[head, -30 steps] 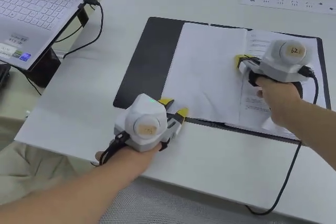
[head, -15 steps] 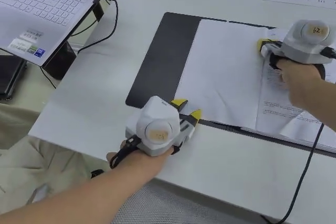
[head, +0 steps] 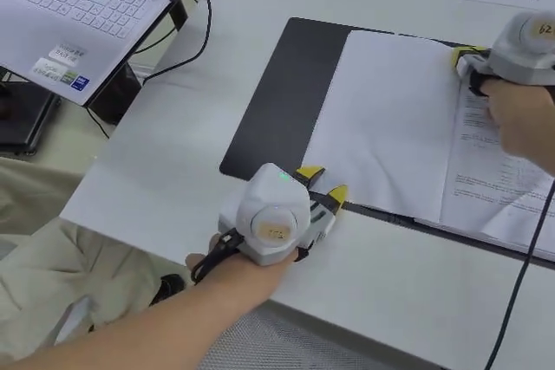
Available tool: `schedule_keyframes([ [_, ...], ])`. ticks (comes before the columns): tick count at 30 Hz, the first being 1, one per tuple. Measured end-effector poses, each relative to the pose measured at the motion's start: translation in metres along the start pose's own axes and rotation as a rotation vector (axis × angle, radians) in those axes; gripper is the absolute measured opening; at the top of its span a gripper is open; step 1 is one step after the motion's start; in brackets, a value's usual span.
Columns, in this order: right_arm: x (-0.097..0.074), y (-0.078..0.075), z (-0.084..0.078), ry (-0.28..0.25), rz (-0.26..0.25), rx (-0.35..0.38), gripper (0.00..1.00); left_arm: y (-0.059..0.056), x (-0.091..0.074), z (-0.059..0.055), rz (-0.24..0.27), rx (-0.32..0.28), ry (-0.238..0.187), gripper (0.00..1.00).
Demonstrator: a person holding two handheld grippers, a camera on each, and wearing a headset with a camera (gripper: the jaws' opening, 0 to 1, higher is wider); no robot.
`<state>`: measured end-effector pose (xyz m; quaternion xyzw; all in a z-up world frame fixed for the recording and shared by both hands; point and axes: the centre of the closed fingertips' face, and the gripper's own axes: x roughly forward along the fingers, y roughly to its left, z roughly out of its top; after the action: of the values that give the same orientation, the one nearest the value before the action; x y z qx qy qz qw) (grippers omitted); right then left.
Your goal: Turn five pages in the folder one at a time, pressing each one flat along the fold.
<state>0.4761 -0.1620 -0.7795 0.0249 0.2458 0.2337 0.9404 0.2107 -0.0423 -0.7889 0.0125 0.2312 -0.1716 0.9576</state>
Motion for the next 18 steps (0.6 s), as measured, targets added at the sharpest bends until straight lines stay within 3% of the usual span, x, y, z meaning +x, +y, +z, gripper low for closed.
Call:
schedule_keyframes([
  [18, -0.020, 0.012, -0.017, 0.024, 0.039, 0.058, 0.00, 0.000, -0.001, 0.000, -0.001, -0.001, -0.001, 0.21],
])
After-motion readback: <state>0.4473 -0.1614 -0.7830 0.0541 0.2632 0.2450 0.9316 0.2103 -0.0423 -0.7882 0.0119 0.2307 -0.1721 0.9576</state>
